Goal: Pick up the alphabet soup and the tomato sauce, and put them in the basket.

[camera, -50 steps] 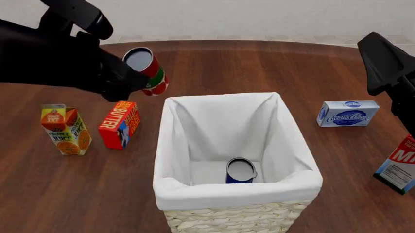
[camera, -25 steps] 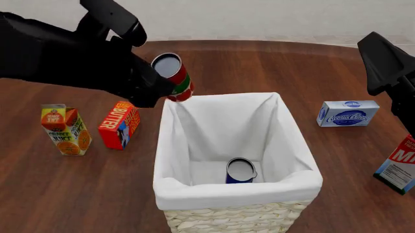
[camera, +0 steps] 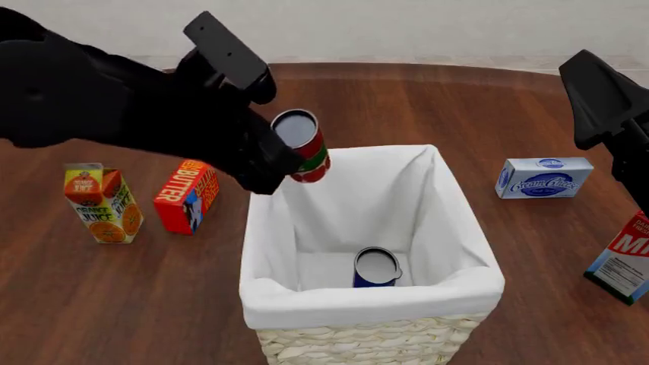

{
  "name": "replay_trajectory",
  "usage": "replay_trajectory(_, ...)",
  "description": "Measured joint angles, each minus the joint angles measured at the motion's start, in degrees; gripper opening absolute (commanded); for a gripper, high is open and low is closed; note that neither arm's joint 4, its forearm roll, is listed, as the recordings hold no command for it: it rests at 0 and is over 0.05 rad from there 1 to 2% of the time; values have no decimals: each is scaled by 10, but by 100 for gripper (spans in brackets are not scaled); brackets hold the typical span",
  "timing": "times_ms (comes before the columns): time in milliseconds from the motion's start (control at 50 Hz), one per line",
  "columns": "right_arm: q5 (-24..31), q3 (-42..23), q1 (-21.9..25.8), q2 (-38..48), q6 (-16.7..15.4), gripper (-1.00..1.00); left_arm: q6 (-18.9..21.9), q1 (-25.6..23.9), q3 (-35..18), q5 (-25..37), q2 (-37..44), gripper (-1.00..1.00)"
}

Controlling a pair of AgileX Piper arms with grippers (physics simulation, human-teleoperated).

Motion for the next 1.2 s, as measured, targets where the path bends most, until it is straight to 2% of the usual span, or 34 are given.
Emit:
replay_trajectory(360,0,0,0,0,0,100,4,-19,14,-6,25,-100)
replay_trajectory(1180,0,0,0,0,0,100,36,-26,36,1,73,-100)
replay_trajectory(1200,0,0,0,0,0,100,37,-26,36,1,74,100)
